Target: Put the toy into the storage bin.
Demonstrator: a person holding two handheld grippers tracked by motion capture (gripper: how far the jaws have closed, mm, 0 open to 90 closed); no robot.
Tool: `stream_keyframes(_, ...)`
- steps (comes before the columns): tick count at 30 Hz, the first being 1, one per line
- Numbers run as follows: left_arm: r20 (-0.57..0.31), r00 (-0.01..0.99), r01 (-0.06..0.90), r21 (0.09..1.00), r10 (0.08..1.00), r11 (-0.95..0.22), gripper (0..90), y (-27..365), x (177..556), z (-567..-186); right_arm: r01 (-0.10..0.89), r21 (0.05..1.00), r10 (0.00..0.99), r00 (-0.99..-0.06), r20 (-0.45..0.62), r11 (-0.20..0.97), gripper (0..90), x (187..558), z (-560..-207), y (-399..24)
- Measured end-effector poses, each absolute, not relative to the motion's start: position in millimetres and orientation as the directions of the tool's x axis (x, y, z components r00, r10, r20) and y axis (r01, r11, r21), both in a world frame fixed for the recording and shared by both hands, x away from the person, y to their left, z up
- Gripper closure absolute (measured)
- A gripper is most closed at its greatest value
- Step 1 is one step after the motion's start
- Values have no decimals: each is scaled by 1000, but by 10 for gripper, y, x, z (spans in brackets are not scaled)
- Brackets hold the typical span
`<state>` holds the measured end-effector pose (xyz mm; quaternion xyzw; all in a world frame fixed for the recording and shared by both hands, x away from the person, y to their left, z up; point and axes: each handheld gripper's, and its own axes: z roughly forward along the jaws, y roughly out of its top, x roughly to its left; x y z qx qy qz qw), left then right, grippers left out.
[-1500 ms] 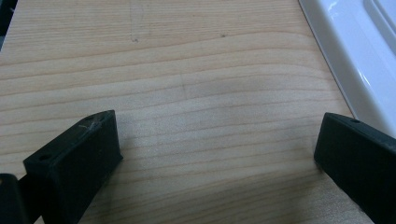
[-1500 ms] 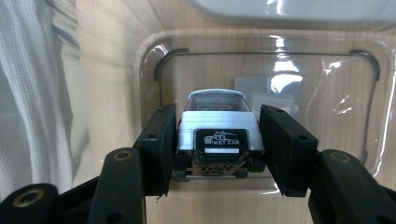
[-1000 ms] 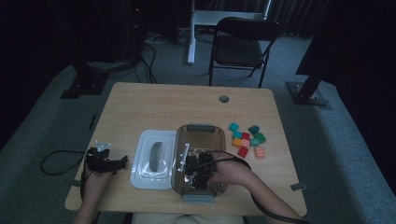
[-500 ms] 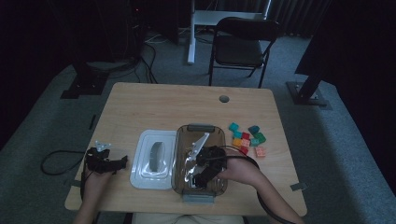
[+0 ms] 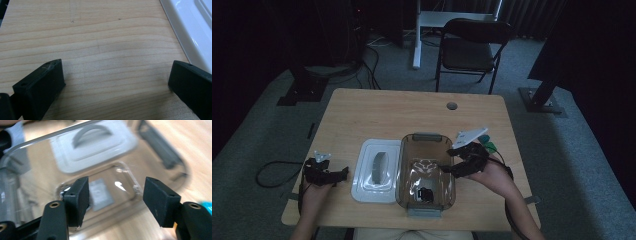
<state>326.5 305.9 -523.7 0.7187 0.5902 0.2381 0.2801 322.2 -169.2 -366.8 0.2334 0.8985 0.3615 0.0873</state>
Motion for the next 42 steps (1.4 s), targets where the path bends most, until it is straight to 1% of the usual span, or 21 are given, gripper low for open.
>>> stream_keyframes(7,11,188,714,685,982,-145,8,3058,3266,-5238,445,723,610,-792,42,528,333,3307,-3687,-2090)
stream_keyframes(11,12,189,714,685,982,-146,8,3059,3265,-5238,482,726,671,-740,37,492,347,3359,-3778,-2319)
stream_keyframes(16,12,189,714,685,982,-146,8,3059,3266,-5239,566,718,772,-633,62,406,347,3411,-3979,-2603)
stream_keyframes(18,12,189,714,685,982,-146,8,3059,3265,-5239,595,707,808,-587,56,384,348,3430,-4084,-2696)
stream_keyframes(24,11,188,715,684,982,-145,8,3058,3265,-5238,672,682,883,-462,79,290,347,3479,-4410,-2947)
stream_keyframes(28,11,188,714,685,982,-145,8,3058,3265,-5238,712,660,909,-403,105,240,347,3507,-4628,-3052)
stream_keyframes(34,11,189,715,684,982,-145,8,3058,3265,-5238,738,639,927,-361,104,215,348,3555,-4850,-3082)
stream_keyframes(36,11,188,714,685,982,-145,8,3058,3265,-5238,748,631,930,-351,109,208,372,3576,-4904,-3073)
stream_keyframes(39,11,189,714,685,982,-145,8,3058,3265,-5238,756,623,932,-343,114,202,375,3596,-4954,-3063)
stream_keyframes(42,11,189,714,685,982,-145,8,3058,3265,-5238,763,613,936,-337,104,206,411,3623,-5036,-3035)
